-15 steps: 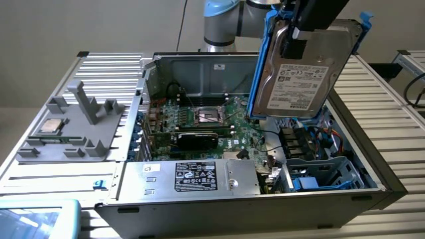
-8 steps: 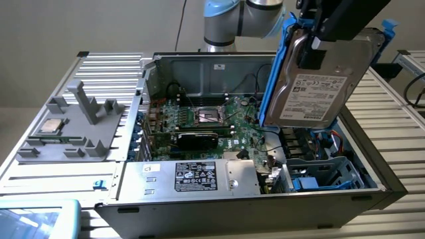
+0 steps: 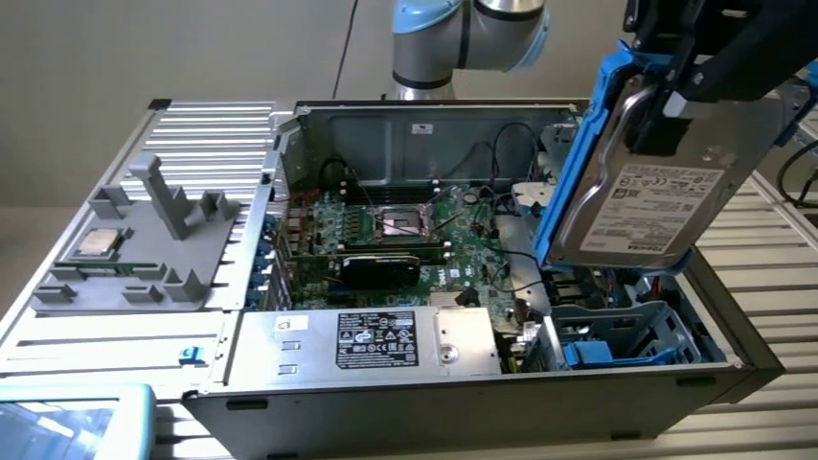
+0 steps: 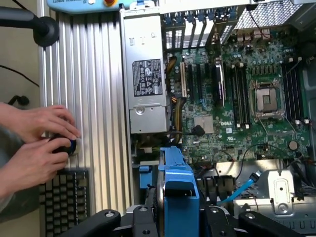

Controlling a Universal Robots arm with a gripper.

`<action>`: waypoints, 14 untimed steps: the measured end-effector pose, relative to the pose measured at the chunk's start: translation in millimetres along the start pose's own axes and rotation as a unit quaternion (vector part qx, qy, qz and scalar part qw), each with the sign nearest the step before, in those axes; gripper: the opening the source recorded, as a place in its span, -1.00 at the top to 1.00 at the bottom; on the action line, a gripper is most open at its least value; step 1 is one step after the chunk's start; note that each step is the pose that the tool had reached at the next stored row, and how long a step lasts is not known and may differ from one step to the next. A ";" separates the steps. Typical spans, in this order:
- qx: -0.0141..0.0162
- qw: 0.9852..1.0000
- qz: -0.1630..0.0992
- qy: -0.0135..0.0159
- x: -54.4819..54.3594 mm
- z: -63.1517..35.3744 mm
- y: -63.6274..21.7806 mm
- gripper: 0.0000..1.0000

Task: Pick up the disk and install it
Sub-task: 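Pick up the disk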

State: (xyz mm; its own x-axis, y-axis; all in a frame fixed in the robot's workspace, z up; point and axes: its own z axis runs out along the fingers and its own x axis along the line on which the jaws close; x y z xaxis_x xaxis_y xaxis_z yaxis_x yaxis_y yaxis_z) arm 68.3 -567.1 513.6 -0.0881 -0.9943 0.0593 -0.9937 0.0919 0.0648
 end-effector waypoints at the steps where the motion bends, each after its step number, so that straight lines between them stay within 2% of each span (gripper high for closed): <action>1: 0.000 1.000 0.000 0.000 2.6 0.1 -3.0 0.25; 7: -0.001 1.000 0.000 0.000 17.5 2.4 -20.0 0.25; 14: 0.000 1.000 0.000 0.000 22.4 14.7 -28.3 0.25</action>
State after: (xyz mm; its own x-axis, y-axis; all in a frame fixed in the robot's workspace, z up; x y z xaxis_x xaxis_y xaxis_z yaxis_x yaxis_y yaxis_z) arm 93.5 -592.7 498.4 -0.0880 -0.9944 0.0592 -0.9936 0.0919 0.0651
